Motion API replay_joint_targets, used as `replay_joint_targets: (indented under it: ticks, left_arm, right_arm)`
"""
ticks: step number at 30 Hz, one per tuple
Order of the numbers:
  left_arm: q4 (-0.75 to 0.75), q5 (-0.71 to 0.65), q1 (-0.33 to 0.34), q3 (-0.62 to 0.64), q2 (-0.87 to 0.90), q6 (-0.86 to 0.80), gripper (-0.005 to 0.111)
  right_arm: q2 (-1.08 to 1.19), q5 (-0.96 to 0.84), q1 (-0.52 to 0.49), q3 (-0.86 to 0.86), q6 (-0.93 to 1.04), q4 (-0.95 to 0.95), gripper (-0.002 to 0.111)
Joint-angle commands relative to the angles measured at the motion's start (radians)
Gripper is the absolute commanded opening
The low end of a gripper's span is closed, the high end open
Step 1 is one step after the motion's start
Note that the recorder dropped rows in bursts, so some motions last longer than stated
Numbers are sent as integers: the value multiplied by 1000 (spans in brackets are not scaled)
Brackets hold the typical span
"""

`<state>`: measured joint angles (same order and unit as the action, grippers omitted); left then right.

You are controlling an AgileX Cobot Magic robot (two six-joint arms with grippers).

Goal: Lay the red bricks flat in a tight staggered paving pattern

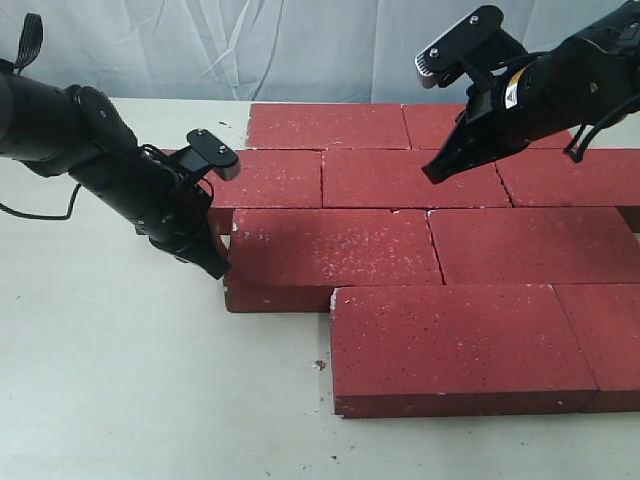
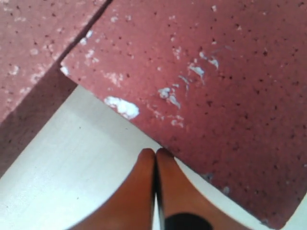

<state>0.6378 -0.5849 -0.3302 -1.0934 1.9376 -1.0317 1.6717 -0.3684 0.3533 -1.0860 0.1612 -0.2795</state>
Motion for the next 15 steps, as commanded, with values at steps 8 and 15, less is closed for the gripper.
replay_joint_targets:
  ticks: [8,15]
  left_arm:
    - [-93,-8,-12,-5,-51,72,0]
    - [-339,-59,-12,-39,-160,309,0]
  right_arm:
    - [-1,64,-3,4,-4,71,-1]
    - [-30,97,-3,4,-4,131,-1]
